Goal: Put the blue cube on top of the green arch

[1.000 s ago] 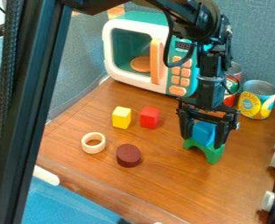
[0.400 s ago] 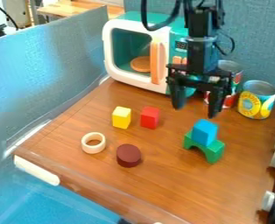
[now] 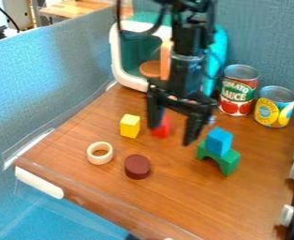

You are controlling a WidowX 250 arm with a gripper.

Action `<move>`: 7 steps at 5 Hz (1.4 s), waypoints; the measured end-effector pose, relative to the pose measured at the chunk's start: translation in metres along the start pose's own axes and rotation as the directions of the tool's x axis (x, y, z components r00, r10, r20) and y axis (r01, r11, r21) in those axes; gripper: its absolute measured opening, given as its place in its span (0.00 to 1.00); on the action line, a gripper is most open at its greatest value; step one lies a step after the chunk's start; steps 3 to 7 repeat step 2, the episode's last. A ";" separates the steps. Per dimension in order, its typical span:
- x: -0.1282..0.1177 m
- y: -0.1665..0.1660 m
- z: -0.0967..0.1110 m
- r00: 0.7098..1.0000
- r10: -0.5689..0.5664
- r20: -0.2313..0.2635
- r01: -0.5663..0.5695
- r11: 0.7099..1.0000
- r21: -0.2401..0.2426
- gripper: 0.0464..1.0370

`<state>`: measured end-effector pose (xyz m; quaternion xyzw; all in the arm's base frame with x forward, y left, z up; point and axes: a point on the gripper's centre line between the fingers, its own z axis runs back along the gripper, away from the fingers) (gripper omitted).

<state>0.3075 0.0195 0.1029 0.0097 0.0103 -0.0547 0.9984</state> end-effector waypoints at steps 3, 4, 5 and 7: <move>-0.019 0.016 -0.020 0.997 0.076 0.003 -0.075 0.995 -0.073 0.96; -0.019 0.016 -0.020 0.997 0.076 0.003 -0.075 0.995 -0.073 0.96; -0.019 0.016 -0.020 0.997 0.076 0.003 -0.075 0.995 -0.073 0.96; -0.019 0.016 -0.020 0.997 0.076 0.003 -0.075 0.995 -0.073 0.96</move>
